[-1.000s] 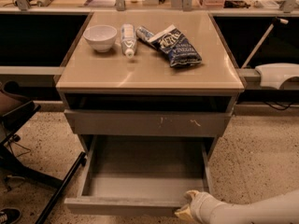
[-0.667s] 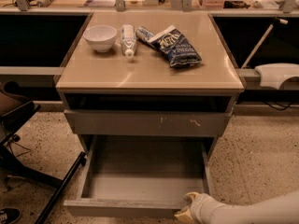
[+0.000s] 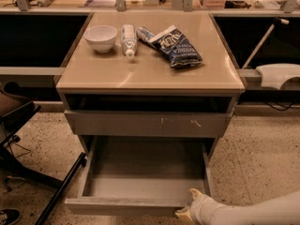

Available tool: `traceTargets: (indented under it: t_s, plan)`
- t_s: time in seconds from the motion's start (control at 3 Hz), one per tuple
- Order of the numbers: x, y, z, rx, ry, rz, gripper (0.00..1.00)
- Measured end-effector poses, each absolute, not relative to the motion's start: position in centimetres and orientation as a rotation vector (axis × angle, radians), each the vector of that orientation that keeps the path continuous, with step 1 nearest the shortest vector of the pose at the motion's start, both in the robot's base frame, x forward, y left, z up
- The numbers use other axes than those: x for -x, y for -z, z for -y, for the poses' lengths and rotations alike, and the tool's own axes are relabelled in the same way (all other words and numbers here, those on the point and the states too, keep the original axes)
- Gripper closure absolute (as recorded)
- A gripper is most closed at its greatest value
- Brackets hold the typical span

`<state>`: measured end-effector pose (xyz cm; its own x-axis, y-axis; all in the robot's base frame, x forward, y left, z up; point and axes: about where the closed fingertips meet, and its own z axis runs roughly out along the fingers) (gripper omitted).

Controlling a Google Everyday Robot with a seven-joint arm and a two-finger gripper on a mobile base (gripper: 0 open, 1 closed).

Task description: Open middle drawer

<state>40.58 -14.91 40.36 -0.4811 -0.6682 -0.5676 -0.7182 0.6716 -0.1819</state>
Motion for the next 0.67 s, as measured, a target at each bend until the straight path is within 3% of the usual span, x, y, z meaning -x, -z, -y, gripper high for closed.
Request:
traceTargets:
  t_s: [0.33,0.67]
  plan:
    - [-40.58,-40.36,14.91,1.064,-0.106,-2.269,0.0]
    - [-40.58,-40.36,14.91,1.064,-0.106,-2.269,0.0]
